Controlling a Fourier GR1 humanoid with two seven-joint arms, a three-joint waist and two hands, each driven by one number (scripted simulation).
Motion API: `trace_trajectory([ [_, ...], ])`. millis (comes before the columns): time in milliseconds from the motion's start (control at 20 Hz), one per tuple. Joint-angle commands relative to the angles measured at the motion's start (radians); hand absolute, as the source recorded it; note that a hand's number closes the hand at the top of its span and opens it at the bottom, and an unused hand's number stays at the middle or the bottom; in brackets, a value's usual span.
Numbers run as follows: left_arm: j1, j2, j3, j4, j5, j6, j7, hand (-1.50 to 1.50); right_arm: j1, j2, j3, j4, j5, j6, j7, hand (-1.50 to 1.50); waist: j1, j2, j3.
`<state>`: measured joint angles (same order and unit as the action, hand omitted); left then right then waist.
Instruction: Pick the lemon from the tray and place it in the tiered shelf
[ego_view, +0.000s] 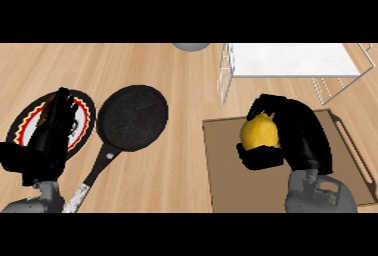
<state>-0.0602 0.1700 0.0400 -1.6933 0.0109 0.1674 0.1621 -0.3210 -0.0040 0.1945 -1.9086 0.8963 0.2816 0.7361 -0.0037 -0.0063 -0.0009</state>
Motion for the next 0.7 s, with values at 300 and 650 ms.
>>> trace_trajectory([
  [300,-0.007,-0.003,0.015,-0.005,0.002,-0.015,-0.015,0.00,-0.290,-0.070,-0.218,-0.120,-0.011,0.139,0.234,1.50,0.007,0.005,0.001],
  [650,0.036,0.033,0.049,-0.081,0.037,-0.069,0.035,0.00,-0.214,-0.090,-0.238,-0.004,0.044,-0.047,0.093,1.50,0.012,0.006,0.001],
])
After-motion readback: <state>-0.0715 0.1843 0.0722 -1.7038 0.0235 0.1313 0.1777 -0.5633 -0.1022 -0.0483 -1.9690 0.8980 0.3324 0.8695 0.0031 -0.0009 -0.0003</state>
